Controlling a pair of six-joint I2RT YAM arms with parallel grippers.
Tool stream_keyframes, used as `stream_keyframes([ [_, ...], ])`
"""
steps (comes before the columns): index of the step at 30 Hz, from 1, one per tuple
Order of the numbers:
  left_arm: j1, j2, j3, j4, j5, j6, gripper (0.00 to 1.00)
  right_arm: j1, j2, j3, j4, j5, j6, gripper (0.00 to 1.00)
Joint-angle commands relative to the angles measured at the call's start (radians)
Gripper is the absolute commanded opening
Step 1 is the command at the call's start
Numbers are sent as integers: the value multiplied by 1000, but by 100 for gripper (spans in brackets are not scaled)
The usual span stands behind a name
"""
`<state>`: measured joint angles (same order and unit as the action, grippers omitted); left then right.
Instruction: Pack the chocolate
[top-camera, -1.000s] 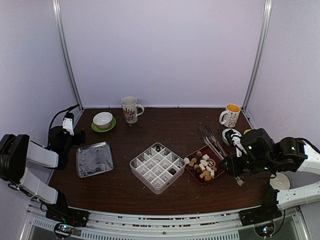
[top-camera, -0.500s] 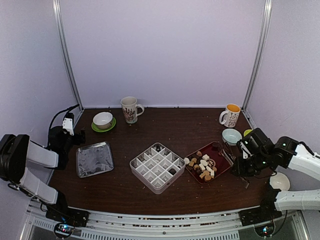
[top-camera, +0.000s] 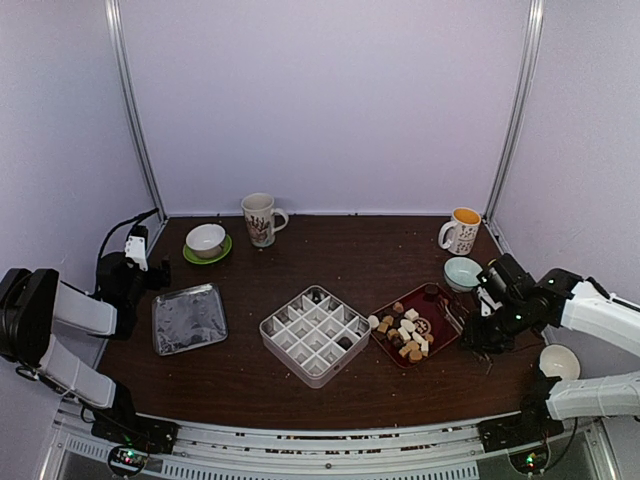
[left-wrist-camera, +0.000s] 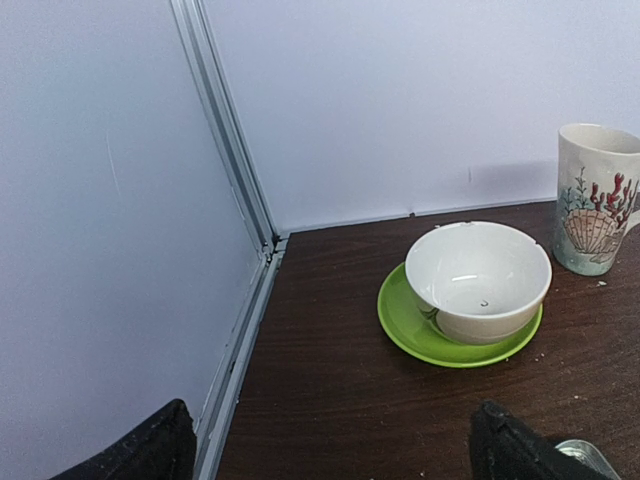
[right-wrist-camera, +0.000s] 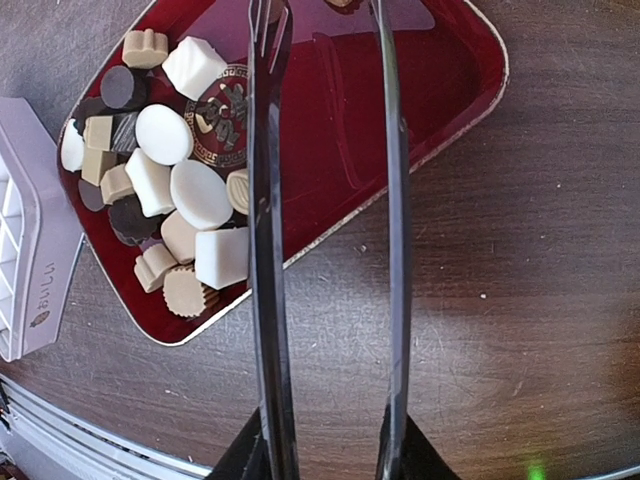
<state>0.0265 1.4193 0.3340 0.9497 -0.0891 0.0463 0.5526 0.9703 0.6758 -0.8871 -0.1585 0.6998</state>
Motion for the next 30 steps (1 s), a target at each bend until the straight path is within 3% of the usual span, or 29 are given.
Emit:
stream_keyframes([
  [1,8,6,0,60,0,-3,98,-14,4,-13,43,-3,10,35],
  [30,9,5,-1,60,0,-4,98,-66,151,4,129,6,-15,36],
])
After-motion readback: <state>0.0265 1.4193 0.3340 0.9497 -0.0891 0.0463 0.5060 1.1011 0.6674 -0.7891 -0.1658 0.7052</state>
